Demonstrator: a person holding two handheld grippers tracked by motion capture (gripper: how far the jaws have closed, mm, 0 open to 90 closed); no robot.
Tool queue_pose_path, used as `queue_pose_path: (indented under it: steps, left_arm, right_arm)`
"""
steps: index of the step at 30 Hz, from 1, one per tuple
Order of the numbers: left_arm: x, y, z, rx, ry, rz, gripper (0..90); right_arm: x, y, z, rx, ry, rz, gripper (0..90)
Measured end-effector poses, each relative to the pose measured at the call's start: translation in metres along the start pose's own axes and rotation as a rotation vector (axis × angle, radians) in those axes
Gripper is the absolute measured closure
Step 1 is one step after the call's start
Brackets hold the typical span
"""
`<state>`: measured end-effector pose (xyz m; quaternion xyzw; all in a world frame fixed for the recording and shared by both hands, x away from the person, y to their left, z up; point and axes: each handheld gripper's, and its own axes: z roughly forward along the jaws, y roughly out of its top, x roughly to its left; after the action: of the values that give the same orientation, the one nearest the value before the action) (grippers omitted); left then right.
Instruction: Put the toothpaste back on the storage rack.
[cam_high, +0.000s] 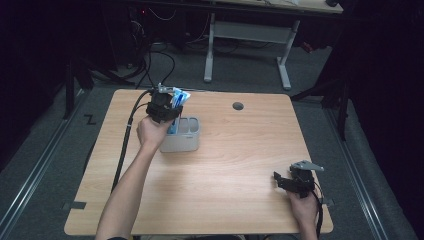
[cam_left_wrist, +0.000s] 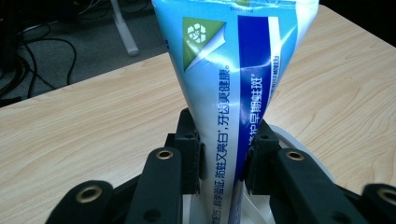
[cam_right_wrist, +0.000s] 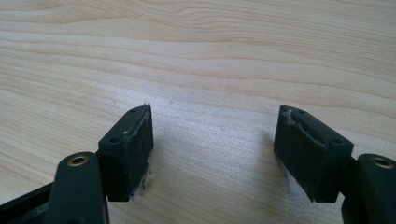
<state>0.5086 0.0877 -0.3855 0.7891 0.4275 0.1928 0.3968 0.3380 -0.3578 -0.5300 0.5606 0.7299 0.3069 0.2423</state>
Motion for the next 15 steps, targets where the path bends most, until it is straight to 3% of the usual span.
queue_pose_path:
  steps: [7, 15]
  left_arm:
    - [-0.0024, -0.0014, -0.0014, 0.017, 0.008, 0.021, 71.8]
    - [-0.0005, -0.0066, -0.0032, 0.011, 0.004, 0.0, 71.8]
  right_arm:
    - [-0.0004, -0.0001, 0.0, -0.001, 0.001, 0.001, 28.3]
    - [-0.0006, -0.0001, 0.0, -0.002, 0.002, 0.002, 28.3]
